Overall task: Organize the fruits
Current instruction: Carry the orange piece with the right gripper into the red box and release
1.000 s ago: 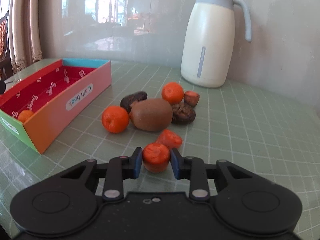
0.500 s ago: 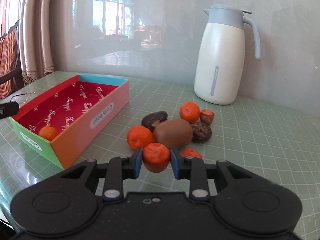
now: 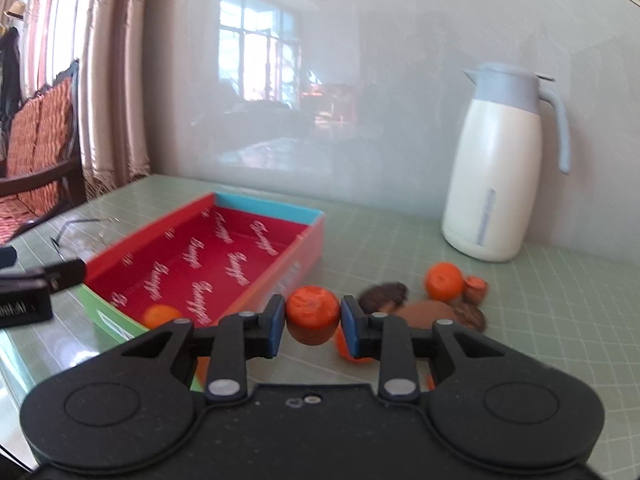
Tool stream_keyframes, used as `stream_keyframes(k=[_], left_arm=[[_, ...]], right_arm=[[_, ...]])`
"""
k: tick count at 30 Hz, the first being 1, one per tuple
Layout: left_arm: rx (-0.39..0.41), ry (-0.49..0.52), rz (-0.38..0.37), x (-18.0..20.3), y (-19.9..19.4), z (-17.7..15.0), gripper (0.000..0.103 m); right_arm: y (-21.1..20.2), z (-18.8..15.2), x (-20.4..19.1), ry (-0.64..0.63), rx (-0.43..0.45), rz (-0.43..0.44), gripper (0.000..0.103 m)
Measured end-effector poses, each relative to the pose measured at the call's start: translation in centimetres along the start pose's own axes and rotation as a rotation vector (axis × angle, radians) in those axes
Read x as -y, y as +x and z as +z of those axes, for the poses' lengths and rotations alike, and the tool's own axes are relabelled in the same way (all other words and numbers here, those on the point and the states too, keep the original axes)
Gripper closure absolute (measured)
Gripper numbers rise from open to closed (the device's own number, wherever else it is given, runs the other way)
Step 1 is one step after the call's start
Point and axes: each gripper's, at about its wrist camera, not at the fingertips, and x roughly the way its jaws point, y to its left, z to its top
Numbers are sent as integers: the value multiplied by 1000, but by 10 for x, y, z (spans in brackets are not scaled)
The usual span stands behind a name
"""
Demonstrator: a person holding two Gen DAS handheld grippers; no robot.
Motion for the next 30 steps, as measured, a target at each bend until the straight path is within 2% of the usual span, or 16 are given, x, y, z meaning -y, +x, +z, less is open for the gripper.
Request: stream_keyframes(k=[11,20,22,24,26,30], left_arm=[[-11,-28,55,-31,-1,-3,2],[-12,-35,58,-36,0,-5,2],[-12,-31,56,-35,-1,-5,2],[-13,-26,54,-33,-1,-5,2],[-11,-22,53,-31,-1,-5,2],[-15,-18,51,-28,0,-4,2]], right_arm=[[13,3,-42,-46,16,83,75],[20,-1,-61,-89,-3,109,75],[24,-3,-64,-105,-29,108,74],[22,-5,-63,-105,-18,85,63],[15,-4,-57,-84,20,76,47],[7,-3,-42,-33,43,61,45]])
